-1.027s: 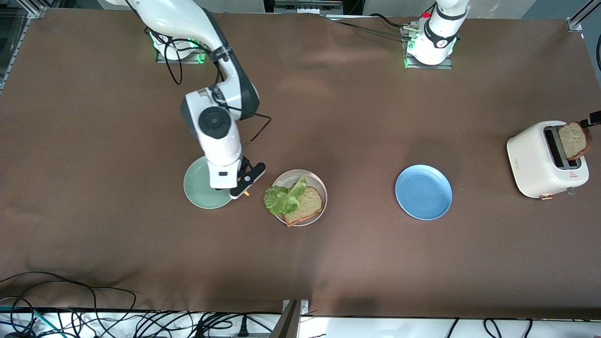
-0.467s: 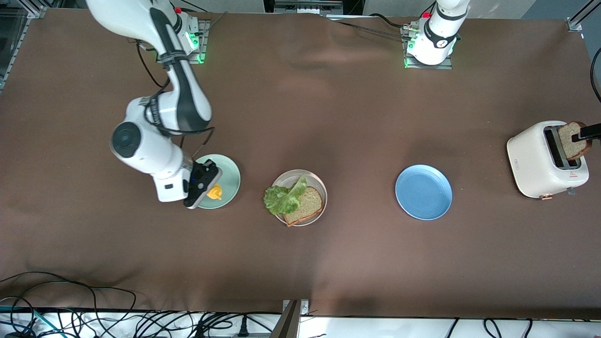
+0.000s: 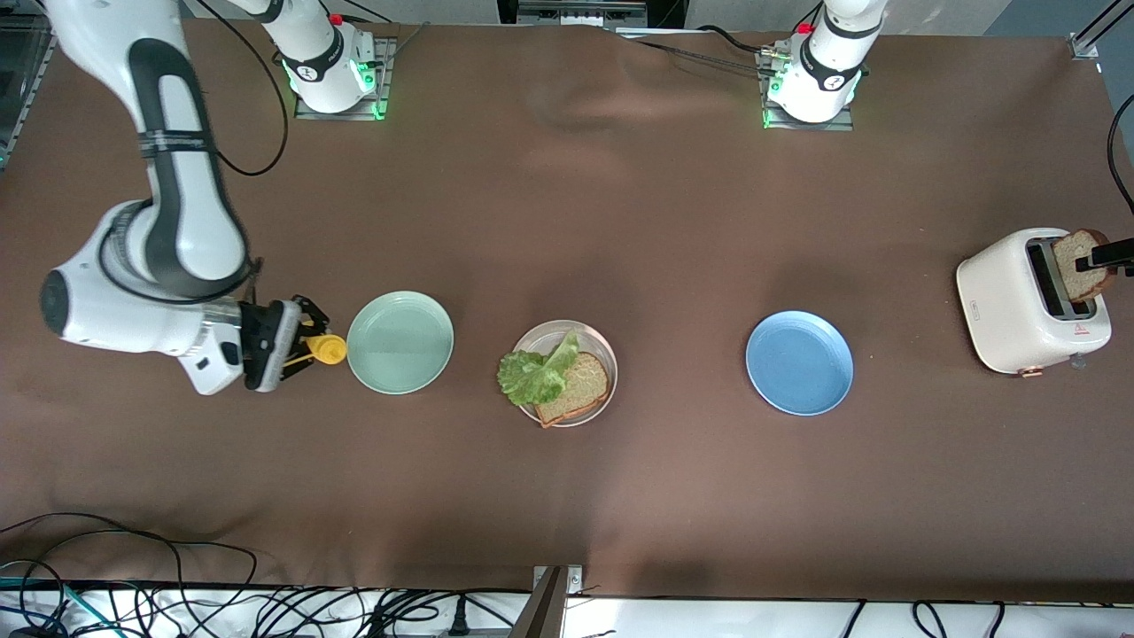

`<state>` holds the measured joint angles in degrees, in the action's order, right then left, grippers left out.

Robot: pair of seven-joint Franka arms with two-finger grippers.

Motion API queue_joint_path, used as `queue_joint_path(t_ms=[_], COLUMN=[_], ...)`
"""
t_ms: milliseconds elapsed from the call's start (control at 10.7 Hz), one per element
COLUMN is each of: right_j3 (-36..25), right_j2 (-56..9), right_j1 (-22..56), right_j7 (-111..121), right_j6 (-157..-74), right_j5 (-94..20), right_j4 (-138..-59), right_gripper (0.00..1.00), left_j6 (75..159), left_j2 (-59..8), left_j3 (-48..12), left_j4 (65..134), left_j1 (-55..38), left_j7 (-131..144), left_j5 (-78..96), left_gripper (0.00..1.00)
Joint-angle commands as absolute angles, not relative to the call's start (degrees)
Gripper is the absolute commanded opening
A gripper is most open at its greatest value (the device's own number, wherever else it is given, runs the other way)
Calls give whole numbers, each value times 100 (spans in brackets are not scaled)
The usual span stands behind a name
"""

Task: Make sandwich on beige plate with both arms
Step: 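Carry the bottle back past the green plate while the left gripper grasps toast, then open the right gripper on the bottle while the left gripper lifts toast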

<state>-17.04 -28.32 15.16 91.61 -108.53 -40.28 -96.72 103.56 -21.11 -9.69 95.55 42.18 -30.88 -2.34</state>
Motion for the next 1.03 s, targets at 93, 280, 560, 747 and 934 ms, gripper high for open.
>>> queue_joint_path(t_ms=[93, 280, 560, 747, 934], right_j3=[-1538, -1389, -1397, -1406, -1415], right_j2=[-2838, -3276, -3664, -3858, -3902], right_j1=[644, 82, -219, -290, -325], right_j7=[10770, 11974, 13181, 13964, 14149], right_j6=[-10179, -9688, -9091, -8904, -8807], right_j5=[-4421, -4971, -5412, -5729, -5739], right_j4=[-9809, -9800, -9826, -9844, -9844], right_gripper=[0, 0, 0, 0, 0], left_j6=[10301, 10248, 9925, 9372, 8705], left_j2=[-2285, -2329, -2294, -2294, -2294], left_j3=[-993, -993, -1037, -1063, -1142], left_j4=[9404, 9413, 9326, 8975, 8519], left_j1=[4280, 4237, 4201, 4192, 4184], left_j7=[-2874, -2874, -2900, -2918, -2918], left_j5=[-360, -360, -360, -352, -352], left_gripper=[78, 43, 0, 0, 0])
